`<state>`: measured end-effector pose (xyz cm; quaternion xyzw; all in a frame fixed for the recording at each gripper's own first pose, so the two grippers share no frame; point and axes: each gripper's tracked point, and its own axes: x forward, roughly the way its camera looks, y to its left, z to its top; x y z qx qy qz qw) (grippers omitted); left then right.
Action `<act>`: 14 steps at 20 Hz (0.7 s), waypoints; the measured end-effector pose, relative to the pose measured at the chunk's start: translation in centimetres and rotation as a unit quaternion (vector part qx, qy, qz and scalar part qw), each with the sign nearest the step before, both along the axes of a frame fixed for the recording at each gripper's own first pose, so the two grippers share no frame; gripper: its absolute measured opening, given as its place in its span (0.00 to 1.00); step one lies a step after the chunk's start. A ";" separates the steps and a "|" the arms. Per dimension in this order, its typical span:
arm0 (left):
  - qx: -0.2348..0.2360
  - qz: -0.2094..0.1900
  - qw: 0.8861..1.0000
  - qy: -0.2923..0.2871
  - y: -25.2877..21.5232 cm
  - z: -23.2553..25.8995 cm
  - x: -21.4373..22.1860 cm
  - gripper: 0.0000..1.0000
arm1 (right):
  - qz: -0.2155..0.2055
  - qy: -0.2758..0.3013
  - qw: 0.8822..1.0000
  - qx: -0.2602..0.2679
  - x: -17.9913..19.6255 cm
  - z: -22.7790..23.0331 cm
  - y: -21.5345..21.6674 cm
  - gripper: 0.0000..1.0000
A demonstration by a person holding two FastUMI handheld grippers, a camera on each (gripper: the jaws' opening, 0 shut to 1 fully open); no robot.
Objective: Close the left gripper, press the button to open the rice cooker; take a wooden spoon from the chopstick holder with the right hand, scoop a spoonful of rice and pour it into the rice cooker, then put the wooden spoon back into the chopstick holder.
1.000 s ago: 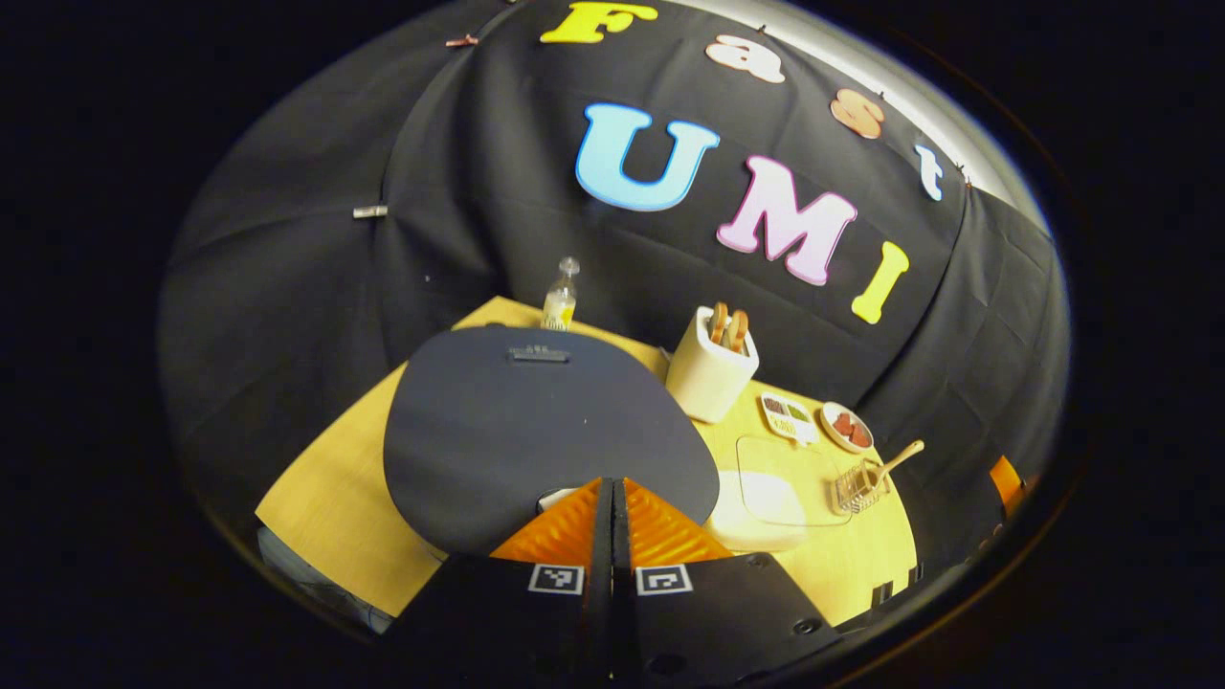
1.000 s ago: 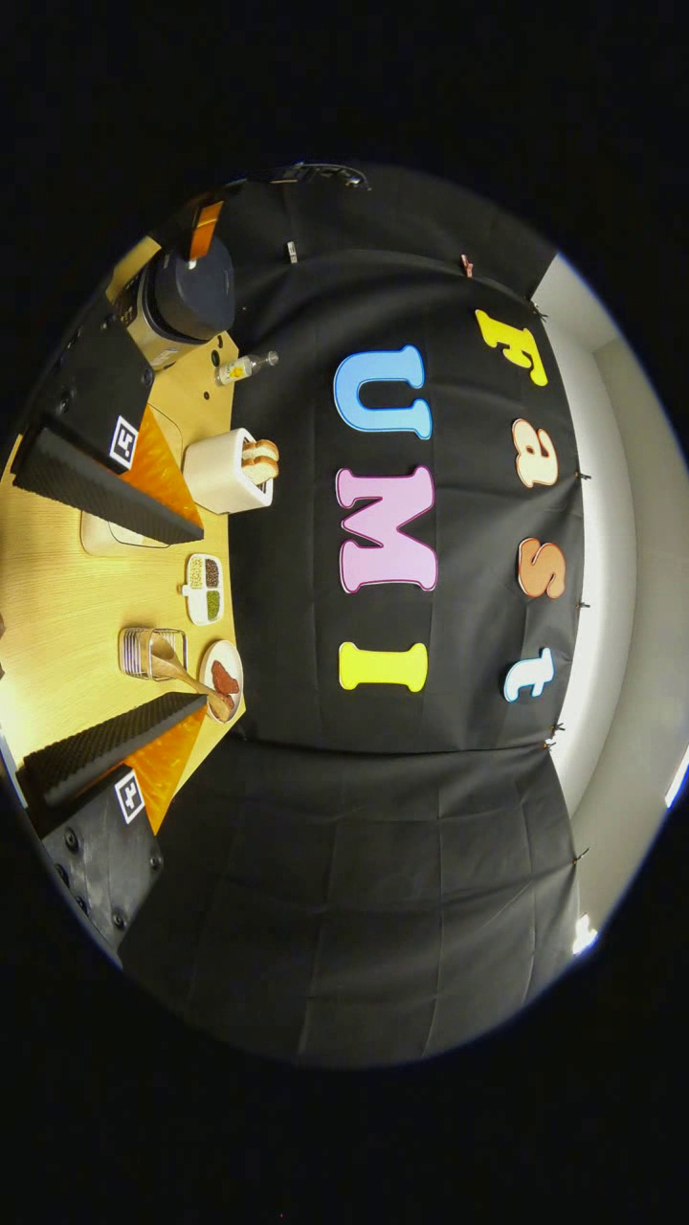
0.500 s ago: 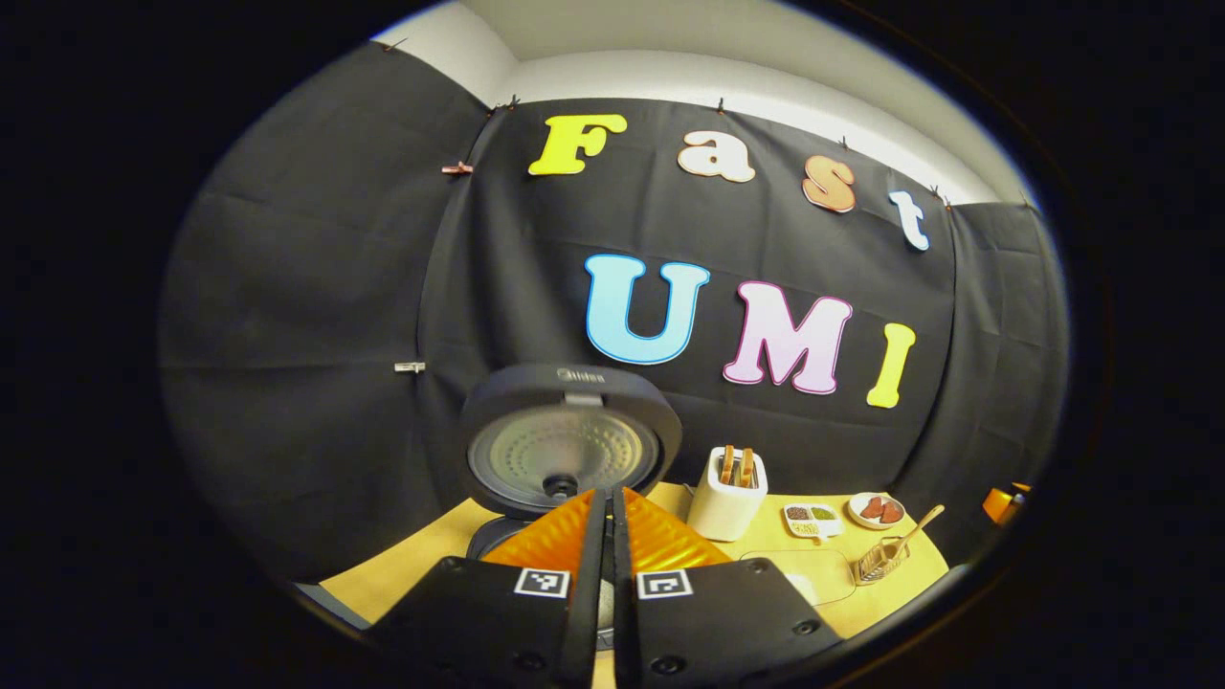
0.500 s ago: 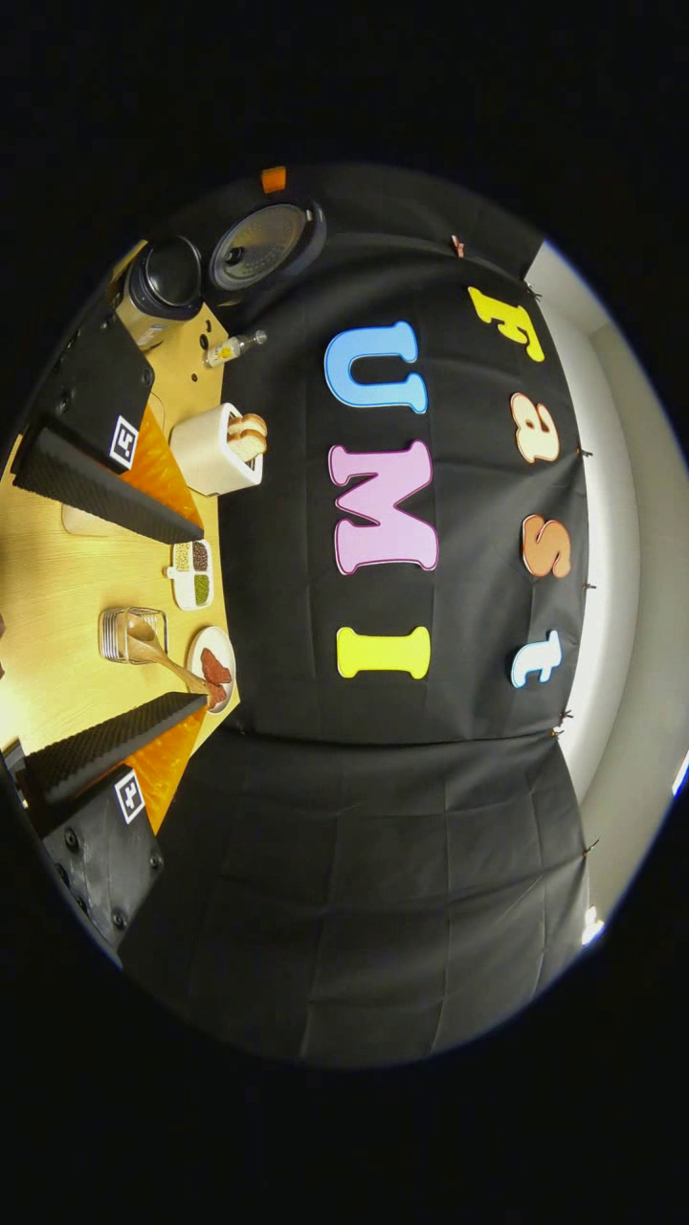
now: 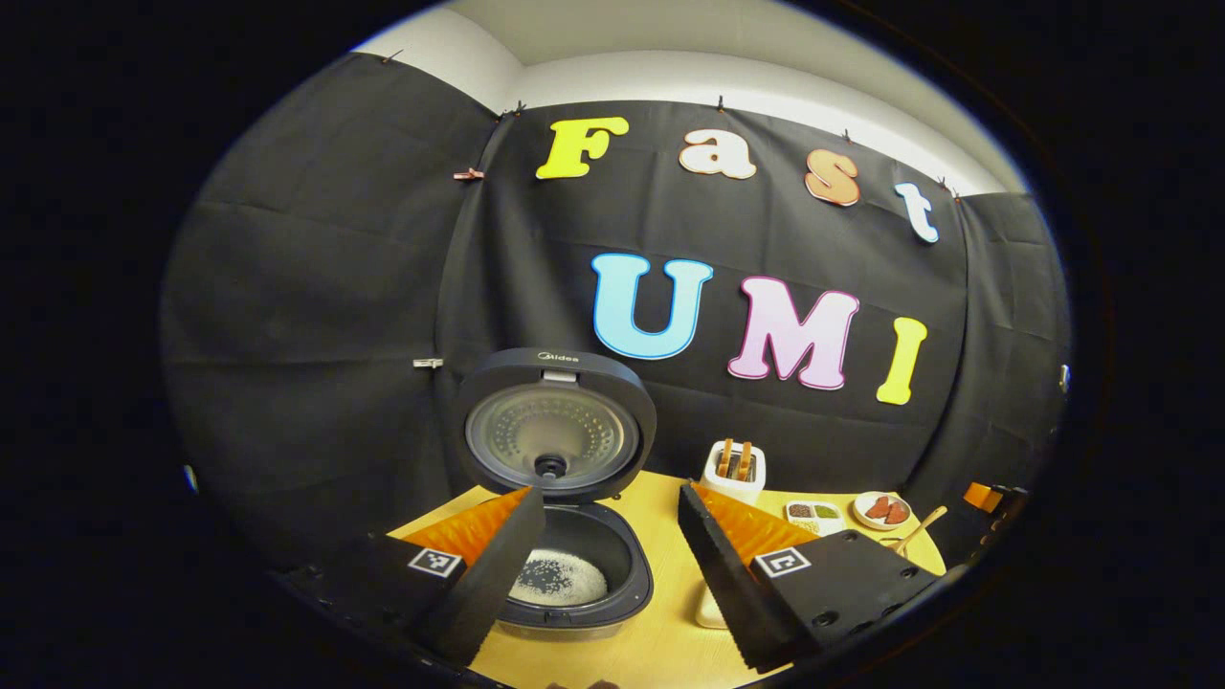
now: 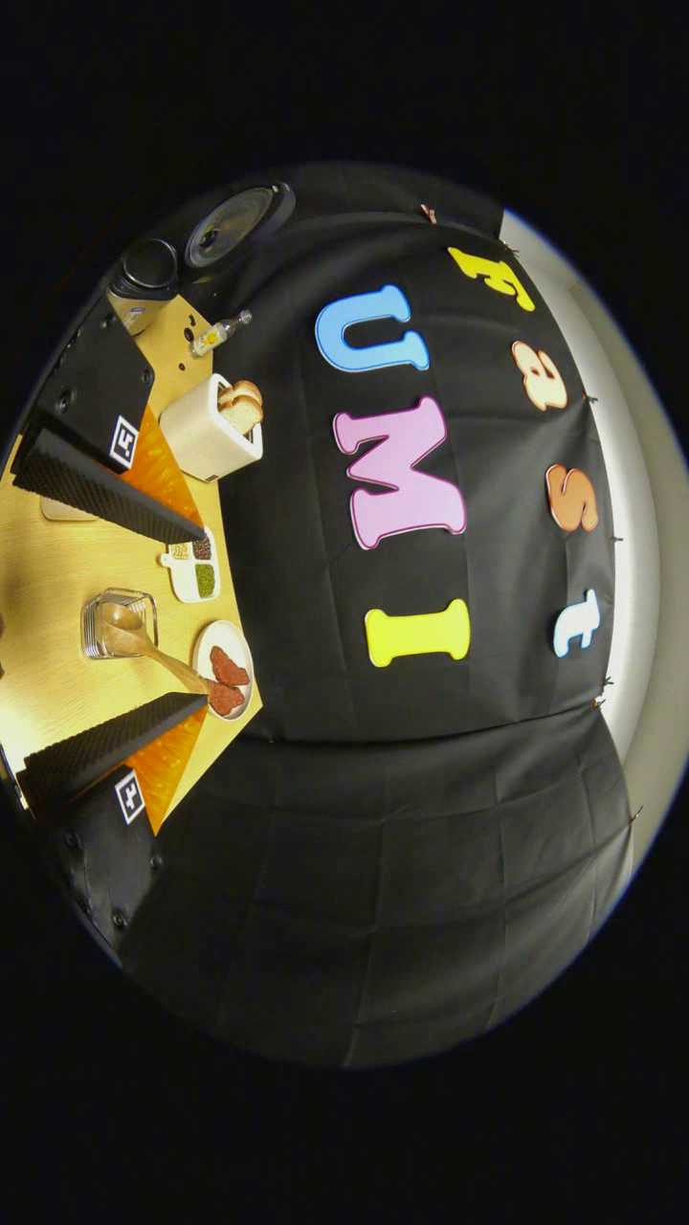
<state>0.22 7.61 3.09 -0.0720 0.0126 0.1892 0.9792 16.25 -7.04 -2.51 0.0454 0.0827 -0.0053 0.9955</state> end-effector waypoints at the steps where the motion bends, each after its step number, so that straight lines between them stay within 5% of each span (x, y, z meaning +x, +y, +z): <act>1: -0.004 0.006 1.000 0.006 -0.6 -0.3 -0.1 0.95 | -0.002 0.009 1.000 0.007 0.7 -0.6 -0.6 0.98; 14: -0.066 0.049 0.992 0.090 -8.3 -5.6 1.0 0.95 | -0.009 0.135 0.986 0.093 10.7 -11.4 -4.5 0.99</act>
